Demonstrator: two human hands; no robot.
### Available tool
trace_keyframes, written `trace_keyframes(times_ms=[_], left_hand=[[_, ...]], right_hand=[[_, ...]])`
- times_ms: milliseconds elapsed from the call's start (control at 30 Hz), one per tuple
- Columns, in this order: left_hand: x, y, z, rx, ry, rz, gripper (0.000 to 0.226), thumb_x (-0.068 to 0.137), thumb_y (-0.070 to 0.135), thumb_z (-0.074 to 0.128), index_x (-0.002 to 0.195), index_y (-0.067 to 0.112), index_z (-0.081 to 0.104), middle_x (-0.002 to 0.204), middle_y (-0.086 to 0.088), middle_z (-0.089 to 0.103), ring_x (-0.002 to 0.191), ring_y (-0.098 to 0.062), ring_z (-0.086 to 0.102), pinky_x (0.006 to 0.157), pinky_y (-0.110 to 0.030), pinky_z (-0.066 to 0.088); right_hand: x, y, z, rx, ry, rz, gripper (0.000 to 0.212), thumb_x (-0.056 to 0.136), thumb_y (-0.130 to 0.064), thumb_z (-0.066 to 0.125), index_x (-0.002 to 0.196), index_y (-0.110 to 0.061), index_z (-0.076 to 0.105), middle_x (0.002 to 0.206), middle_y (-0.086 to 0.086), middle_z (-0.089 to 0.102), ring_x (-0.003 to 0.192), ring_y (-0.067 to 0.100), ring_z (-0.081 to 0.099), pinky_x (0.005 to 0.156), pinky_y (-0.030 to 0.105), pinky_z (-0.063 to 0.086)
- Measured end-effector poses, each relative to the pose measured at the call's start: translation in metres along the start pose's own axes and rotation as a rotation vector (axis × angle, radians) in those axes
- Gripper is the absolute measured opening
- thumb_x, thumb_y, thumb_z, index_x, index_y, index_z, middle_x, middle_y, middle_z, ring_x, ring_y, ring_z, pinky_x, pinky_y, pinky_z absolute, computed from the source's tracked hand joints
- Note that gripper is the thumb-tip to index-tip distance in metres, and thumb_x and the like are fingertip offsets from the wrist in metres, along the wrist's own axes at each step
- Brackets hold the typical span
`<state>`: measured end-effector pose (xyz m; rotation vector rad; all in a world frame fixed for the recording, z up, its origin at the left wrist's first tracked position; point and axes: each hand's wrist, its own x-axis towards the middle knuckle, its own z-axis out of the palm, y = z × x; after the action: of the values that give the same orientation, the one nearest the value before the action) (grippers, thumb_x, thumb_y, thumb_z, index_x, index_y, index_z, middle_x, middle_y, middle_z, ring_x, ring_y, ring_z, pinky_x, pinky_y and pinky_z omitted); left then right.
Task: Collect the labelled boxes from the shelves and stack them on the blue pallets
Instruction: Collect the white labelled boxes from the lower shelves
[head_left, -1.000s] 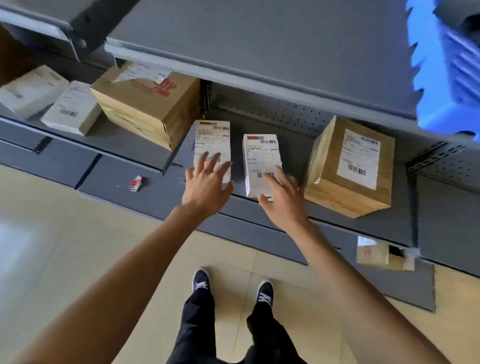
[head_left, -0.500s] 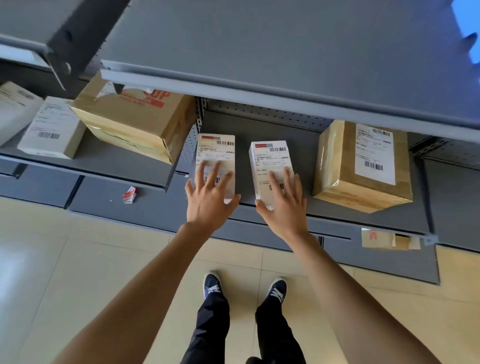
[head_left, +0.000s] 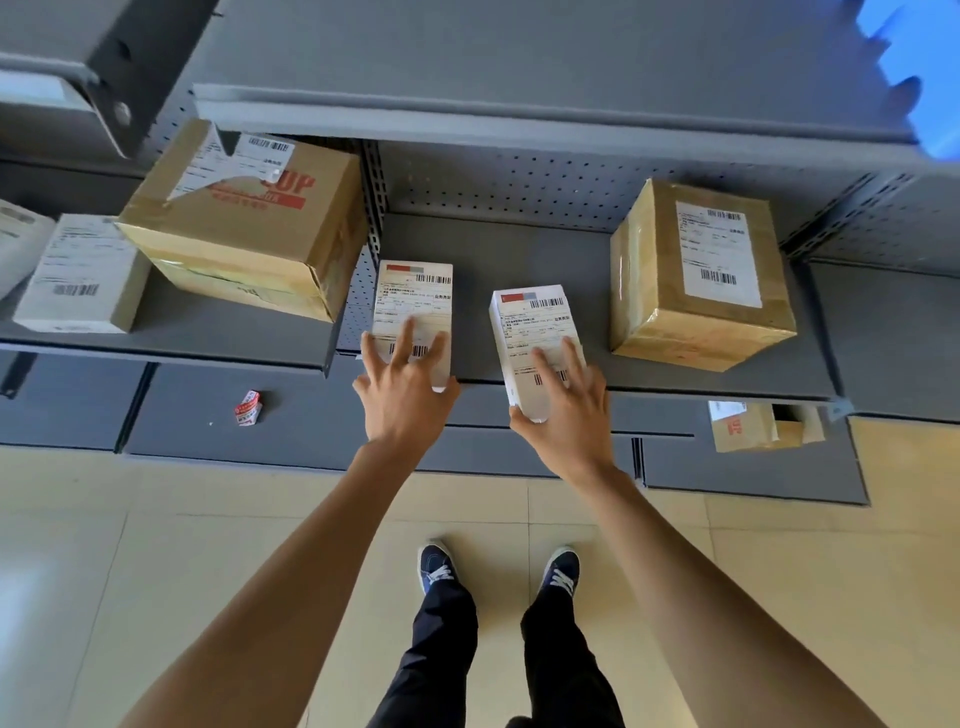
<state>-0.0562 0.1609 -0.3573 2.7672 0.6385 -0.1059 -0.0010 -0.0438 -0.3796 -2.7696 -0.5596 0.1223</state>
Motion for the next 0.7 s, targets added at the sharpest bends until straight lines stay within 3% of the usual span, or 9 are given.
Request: trace_keyframes(times_ms=[400,700], left_hand=[[-0.051,0.003,-0.02,-0.079,0.032,0.089,0.048,0.08,0.028,0.069,0.124,0.037,0.055,0.154,0.006,0.034,0.135,-0.042,0.026,0.094,-0.059,0.044],[-0.149,0.034,-0.043,-0.086,0.074,0.181,0.05,0.082,0.037,0.066,0.13,0.041,0.056,0.157,0.008,0.031,0.14,-0.038,0.022,0.1,-0.06,0.041]], right_hand=[[-0.056,0.001,-0.02,0.059,0.109,0.028,0.07,0.083,-0.053,0.063,0.146,-0.029,0.045,0.161,0.001,0.022,0.135,0.036,0.031,0.1,0.051,0.039],[-0.149,0.012,-0.071,0.07,0.208,0.027,0.07,0.084,-0.056,0.061,0.147,-0.029,0.045,0.161,0.001,0.023,0.137,0.035,0.031,0.104,0.053,0.037]])
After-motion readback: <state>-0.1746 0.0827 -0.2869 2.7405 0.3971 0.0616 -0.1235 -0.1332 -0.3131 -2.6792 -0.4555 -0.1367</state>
